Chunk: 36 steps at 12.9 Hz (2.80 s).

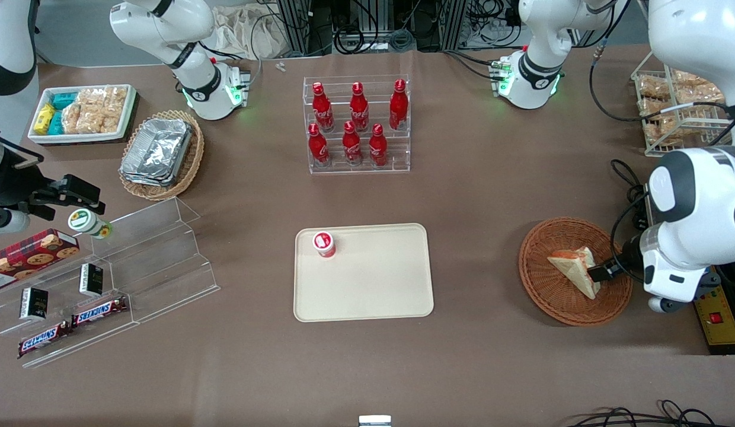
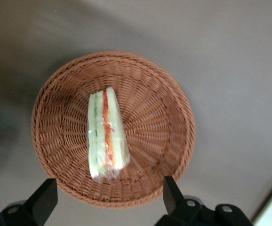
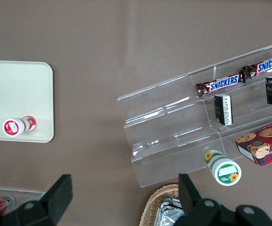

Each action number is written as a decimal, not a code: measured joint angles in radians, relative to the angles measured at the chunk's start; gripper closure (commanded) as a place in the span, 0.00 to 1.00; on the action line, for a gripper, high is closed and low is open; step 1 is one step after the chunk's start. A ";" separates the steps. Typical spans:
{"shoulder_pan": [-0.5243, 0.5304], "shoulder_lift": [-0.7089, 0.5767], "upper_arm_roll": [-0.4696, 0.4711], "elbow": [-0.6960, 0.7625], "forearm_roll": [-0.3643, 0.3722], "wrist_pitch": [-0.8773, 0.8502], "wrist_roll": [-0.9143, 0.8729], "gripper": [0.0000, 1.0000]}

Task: Place sandwich from basket to tray
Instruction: 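Lower the left gripper over the wrapped sandwich in the wicker basket, then close the left gripper on the sandwich's wrapped end, then lift the sandwich out of the basket and carry it toward the white tray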

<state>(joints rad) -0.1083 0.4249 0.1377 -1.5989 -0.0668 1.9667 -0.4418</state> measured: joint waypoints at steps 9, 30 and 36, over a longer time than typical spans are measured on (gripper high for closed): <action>0.035 0.068 -0.002 -0.096 -0.052 0.131 -0.080 0.00; 0.035 0.065 -0.006 -0.270 -0.094 0.321 -0.090 1.00; 0.031 0.025 -0.013 -0.153 -0.094 0.161 -0.098 1.00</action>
<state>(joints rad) -0.0776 0.4499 0.1243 -1.7524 -0.1605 2.1276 -0.5393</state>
